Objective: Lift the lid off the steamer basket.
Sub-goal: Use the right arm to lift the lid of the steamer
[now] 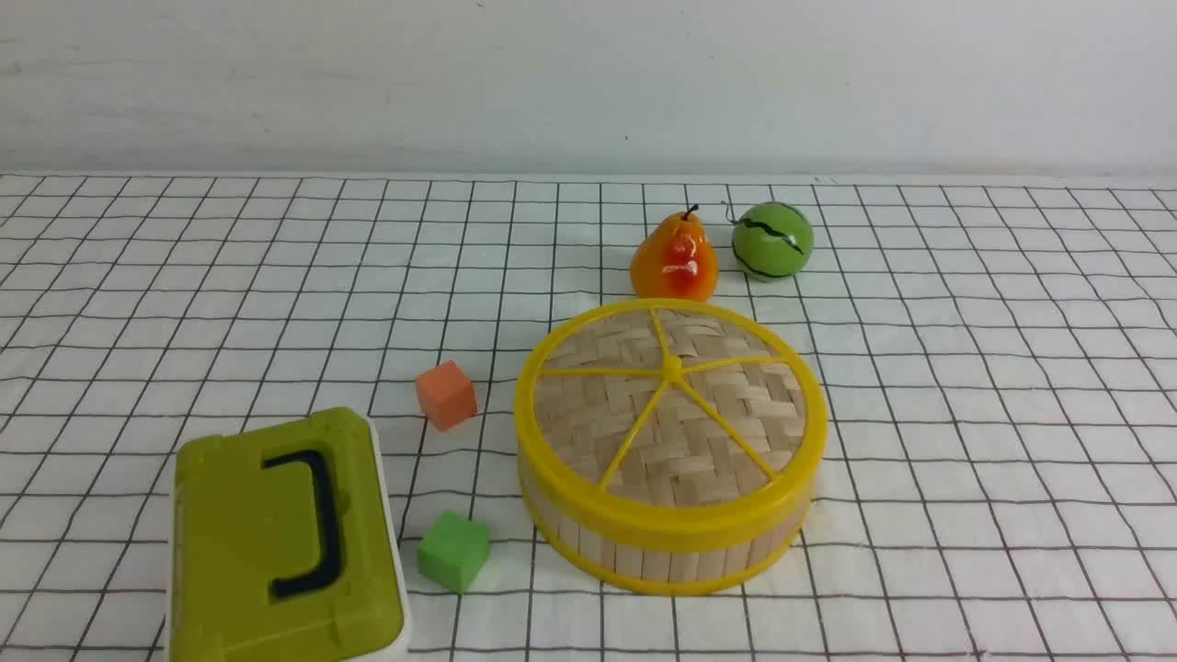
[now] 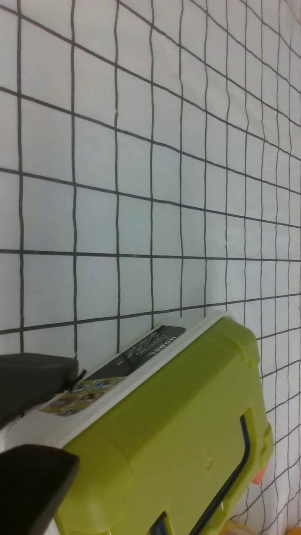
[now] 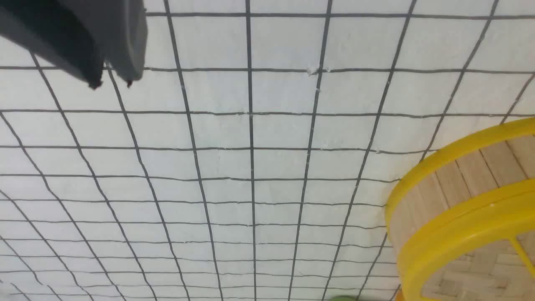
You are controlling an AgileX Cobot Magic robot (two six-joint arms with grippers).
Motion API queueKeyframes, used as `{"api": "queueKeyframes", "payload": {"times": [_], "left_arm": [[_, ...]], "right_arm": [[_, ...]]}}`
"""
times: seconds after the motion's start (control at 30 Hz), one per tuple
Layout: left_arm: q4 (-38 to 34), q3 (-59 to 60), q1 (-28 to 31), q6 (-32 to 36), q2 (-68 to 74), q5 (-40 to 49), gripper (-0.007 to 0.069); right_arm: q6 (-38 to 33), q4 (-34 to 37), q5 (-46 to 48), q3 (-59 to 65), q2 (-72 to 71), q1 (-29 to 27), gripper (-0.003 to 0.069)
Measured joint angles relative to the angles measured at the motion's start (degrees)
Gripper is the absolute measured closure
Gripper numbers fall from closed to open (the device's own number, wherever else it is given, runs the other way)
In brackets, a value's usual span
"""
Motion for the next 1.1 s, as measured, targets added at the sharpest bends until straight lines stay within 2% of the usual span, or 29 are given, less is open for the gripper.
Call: {"api": "queueKeyframes", "payload": {"times": [1.1], "left_arm": [[0.0,0.0,0.0,0.0,0.0,0.0,0.0385]], "right_arm": [[0.0,0.0,0.0,0.0,0.0,0.0,0.0535]]}}
